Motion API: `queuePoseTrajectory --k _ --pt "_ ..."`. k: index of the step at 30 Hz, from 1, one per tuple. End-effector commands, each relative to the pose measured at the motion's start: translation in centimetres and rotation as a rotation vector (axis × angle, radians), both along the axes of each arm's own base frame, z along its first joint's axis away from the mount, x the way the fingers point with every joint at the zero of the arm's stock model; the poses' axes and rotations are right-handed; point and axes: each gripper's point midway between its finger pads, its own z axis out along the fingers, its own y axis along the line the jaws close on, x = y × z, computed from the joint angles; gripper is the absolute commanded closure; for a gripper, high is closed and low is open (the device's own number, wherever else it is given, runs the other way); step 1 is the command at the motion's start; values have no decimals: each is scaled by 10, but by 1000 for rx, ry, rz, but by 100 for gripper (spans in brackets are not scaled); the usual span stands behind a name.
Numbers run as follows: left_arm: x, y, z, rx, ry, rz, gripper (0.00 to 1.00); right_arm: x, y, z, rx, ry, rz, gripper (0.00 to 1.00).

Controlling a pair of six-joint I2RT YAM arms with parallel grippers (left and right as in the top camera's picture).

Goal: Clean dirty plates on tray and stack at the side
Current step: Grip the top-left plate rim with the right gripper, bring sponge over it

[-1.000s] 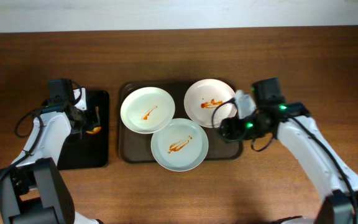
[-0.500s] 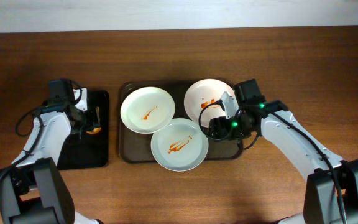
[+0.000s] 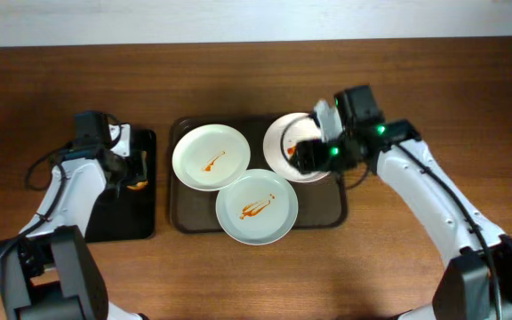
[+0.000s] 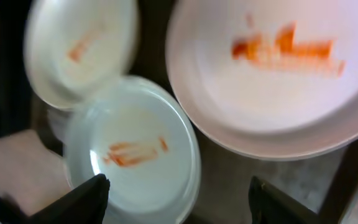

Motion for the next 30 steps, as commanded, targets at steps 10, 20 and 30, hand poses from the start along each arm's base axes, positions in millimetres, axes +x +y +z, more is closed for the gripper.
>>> queuePoseTrajectory --k 10,20,30 --pt "67 -88 86 -14 -261 -254 100 51 89 -6 -1 -138 81 31" --pt "71 -148 90 -100 -293 -260 100 61 116 -65 -36 -61 -49 38" --pt "64 -173 50 -253 -154 -158 100 52 113 -91 -58 28 -78 48"
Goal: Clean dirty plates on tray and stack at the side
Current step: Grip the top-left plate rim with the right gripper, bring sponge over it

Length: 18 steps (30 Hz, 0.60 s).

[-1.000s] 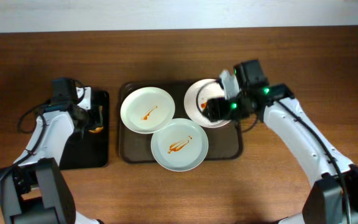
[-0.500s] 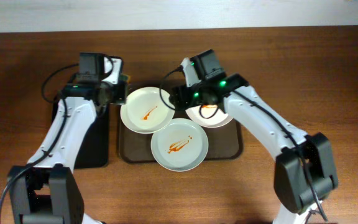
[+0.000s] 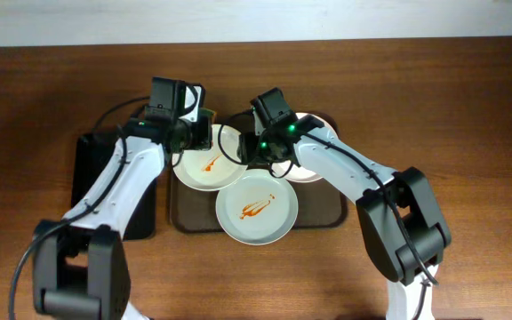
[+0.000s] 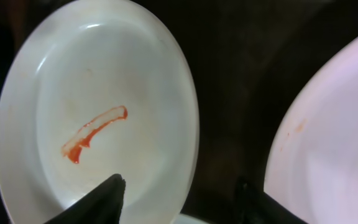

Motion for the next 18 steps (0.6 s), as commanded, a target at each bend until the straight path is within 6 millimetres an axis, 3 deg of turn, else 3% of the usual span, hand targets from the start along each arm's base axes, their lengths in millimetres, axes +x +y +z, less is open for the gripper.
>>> queuePoseTrajectory --k 1,7,18 --pt "-2 -21 -12 -138 83 20 100 -3 -1 -4 -17 23 -11 48" --pt "-13 -32 -38 -199 193 12 100 -6 -2 -7 -20 38 -10 53" --pt "-21 -49 -51 -227 239 -31 100 -18 7 -10 -16 76 -31 71"
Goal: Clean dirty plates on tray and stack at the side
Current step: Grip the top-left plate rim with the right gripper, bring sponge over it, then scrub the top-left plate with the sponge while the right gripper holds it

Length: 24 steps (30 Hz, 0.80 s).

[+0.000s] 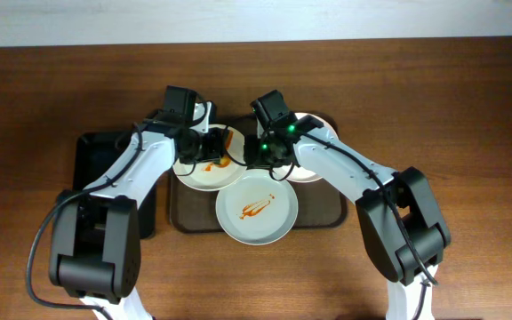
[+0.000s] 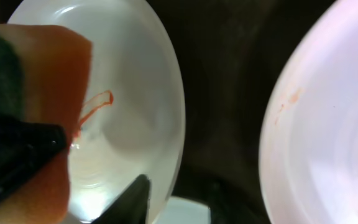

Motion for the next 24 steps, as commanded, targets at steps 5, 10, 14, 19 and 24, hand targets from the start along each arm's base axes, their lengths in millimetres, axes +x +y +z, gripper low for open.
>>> queuePoseTrajectory --k 5,10,14,19,24 --pt "-1 -10 -8 -26 30 -13 100 -14 17 -6 -6 28 4 71" --pt "-3 -10 -23 -19 64 -13 100 -19 14 -12 -7 66 -55 71" --pt "-3 -9 -23 -15 63 -12 100 -20 13 -13 -8 69 -57 71" --pt "-2 -8 -24 -12 62 -9 100 -19 13 -13 15 110 -151 74" --pt "-3 -8 -24 -12 63 -10 100 -18 13 -13 16 114 -172 75"
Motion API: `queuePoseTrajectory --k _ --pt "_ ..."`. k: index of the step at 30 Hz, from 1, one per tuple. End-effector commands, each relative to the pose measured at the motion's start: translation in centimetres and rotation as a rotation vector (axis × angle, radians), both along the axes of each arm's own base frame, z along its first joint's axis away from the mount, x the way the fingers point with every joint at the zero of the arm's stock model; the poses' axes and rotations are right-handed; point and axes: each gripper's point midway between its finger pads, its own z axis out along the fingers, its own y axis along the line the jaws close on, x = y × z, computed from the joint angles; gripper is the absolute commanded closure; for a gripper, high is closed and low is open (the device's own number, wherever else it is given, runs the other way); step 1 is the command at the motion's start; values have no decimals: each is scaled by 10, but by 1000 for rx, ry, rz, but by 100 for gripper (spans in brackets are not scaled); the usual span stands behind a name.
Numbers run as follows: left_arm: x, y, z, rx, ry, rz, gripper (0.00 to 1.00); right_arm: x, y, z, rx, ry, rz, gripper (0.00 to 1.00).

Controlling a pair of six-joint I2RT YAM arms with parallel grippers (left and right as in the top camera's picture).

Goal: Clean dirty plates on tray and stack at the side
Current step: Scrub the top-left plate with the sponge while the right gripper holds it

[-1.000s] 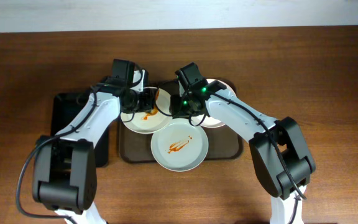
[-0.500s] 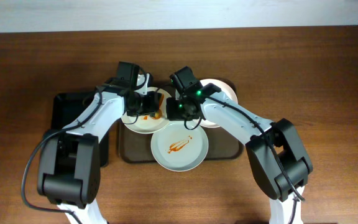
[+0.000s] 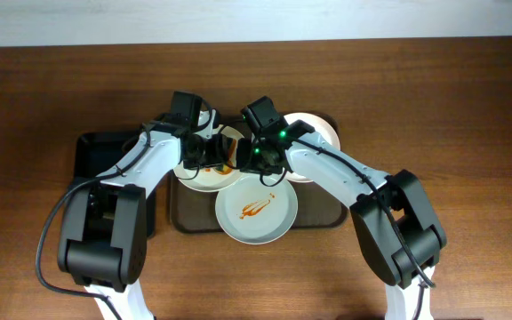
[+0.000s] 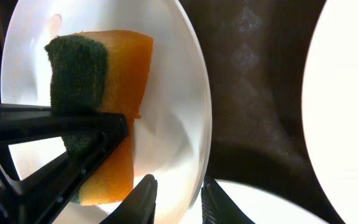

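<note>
Three white plates sit on the brown tray [image 3: 323, 209]. The back-left plate [image 4: 173, 81] carries an orange sponge with a green scourer [image 4: 114, 74], pressed on it by my left gripper [image 3: 213, 153], which is shut on the sponge. My right gripper [image 4: 178, 199] straddles this plate's right rim, one finger inside and one outside, closed in on it. The front plate [image 3: 256, 206] shows an orange sauce streak. Part of the back-right plate [image 3: 314, 142] is hidden under my right arm.
A black mat [image 3: 114, 191] lies on the wooden table left of the tray. The two arms meet over the tray's back half. Bare dark tray floor [image 4: 253, 93] separates the back-left plate from the back-right plate [image 4: 347, 93].
The sponge has moved further onto the back-left plate and now covers the sauce streak. My right fingers stand closer together on the plate's rim.
At first my left gripper was over the black mat and my right one hung over the back-right plate. Then both were at the back-left plate, the right one open above its rim. Later the sponge was at the streak, and now it rests on it.
</note>
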Motion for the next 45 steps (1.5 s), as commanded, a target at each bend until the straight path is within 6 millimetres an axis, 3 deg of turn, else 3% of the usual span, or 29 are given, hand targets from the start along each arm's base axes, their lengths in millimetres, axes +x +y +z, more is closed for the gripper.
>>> queuePoseTrajectory --k 1,4,5,9,20,26,35,39,45 --pt "3 -5 4 -19 -5 -1 100 -3 -4 -11 -23 34 -59 75" --pt "3 -5 4 -18 -5 -1 100 -4 -4 -11 -13 54 -103 83" --pt "3 -5 4 -18 -6 -1 100 -4 -4 -11 -13 54 -104 90" --pt "4 -2 2 -2 -7 5 100 -5 -5 -12 -11 69 -127 96" --pt "3 5 -4 42 1 20 100 -4 -9 -13 -34 63 -137 96" --pt "-11 30 -17 178 63 56 100 -3 -10 -14 -36 61 -138 96" --pt "-34 67 -21 186 206 128 100 -3 -11 -14 -41 57 -142 96" --pt "-25 74 -11 189 171 111 100 -3 -11 -14 -41 57 -142 96" --pt "8 71 36 176 7 88 100 -2 -12 -14 -50 48 -133 96"
